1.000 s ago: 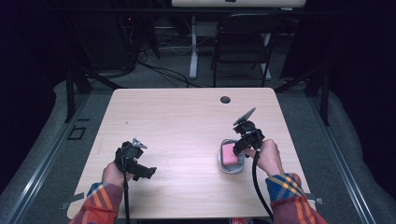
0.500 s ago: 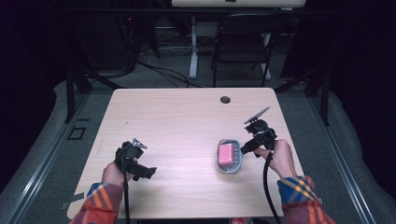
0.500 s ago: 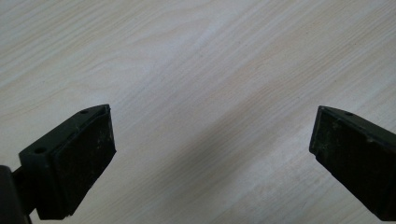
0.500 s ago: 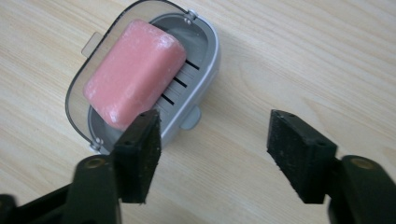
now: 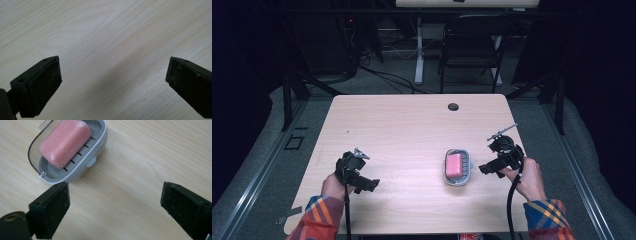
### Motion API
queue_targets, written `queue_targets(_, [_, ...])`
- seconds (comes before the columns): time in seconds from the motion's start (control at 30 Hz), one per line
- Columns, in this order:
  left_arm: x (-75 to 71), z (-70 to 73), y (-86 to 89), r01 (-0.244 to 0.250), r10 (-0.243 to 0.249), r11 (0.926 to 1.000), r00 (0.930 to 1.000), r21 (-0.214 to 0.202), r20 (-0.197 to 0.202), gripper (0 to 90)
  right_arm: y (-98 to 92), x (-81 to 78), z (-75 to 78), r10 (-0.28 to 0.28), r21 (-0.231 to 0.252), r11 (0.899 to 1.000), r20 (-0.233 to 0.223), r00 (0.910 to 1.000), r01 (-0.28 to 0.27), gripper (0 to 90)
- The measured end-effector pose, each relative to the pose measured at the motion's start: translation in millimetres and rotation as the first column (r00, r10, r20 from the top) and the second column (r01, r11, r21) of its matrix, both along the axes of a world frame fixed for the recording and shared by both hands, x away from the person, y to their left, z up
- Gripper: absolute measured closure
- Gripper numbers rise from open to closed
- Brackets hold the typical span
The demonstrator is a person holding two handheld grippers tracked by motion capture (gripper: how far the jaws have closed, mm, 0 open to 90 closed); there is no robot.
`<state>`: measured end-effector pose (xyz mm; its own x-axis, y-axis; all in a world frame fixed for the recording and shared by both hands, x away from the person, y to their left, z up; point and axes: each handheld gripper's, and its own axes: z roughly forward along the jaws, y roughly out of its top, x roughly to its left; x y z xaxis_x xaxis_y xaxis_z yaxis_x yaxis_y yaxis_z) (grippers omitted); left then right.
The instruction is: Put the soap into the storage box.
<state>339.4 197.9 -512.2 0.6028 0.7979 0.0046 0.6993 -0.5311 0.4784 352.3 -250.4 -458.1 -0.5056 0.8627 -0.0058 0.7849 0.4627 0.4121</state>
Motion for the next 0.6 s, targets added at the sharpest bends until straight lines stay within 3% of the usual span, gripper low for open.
queue_targets(0.27, [0.0,0.0,-0.1,0.001,-0.001,1.0,1.0,0.002,0.0,0.1,-19.5,-23.3,-12.2,0.015,-0.022,1.0,0.004,0.9999,-0.014,4.8])
queue_targets(0.53, [0.3,-0.3,-1.8,0.008,-0.008,1.0,1.0,0.004,0.0,0.1,-36.6,-47.6,-39.3,0.03,-0.041,0.999,-0.06,0.9977,-0.032,4.9])
queue_targets(0.6, [0.2,-0.2,-1.7,0.01,-0.01,0.9999,0.9999,0.004,0.0,0.1,-36.9,-50.2,-42.6,0.033,-0.042,0.998,-0.056,0.9979,-0.036,4.8])
